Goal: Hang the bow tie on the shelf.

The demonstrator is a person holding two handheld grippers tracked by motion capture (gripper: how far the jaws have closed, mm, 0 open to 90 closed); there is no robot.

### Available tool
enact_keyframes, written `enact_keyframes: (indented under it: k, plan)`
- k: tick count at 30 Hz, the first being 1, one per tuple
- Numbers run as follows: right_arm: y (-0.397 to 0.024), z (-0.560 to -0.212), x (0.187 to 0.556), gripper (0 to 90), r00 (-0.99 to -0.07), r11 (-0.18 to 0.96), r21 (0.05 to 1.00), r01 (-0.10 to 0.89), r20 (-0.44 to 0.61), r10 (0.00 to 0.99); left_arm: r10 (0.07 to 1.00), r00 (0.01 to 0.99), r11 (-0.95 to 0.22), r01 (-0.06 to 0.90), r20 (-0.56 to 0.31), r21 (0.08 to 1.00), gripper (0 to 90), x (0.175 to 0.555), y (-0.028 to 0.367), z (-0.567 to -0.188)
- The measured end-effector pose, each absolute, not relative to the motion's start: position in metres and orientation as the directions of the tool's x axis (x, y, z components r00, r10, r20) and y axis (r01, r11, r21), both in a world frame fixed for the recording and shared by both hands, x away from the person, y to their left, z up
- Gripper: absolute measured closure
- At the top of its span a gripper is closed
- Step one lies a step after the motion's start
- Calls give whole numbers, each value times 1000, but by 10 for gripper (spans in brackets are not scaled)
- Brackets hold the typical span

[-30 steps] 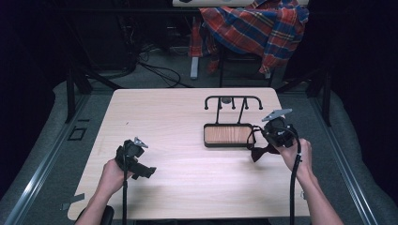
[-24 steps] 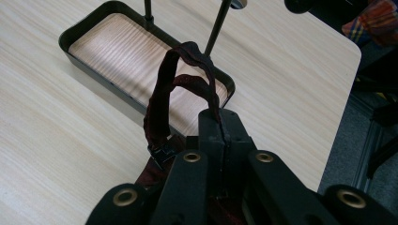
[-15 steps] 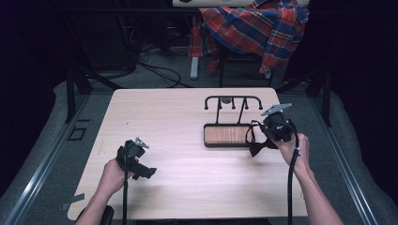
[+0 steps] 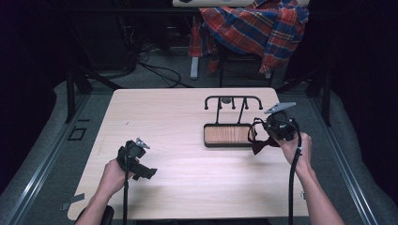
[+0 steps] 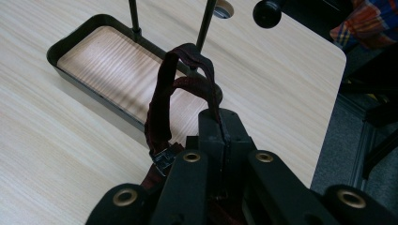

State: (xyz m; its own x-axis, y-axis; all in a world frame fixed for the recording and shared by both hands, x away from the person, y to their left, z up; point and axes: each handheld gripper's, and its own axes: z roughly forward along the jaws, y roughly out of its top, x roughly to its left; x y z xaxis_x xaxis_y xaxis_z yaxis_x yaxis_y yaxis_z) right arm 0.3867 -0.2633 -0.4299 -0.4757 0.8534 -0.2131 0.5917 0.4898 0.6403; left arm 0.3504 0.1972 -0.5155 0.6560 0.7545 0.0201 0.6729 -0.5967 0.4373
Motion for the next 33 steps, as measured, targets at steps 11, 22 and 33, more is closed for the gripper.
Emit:
enact_keyframes:
  k: [11,22,33]
  plan:
    - [-259,-421,390,898,-463,474,673,568,-215,860,750,661,-603,673,17,428,2,351,197,-516]
    - [-264,-410,393,897,-424,445,713,543,-225,877,751,660,-602,674,17,429,2,351,197,-516]
    - [-267,-404,399,896,-406,429,728,535,-224,886,748,663,-606,674,15,423,2,352,196,-517]
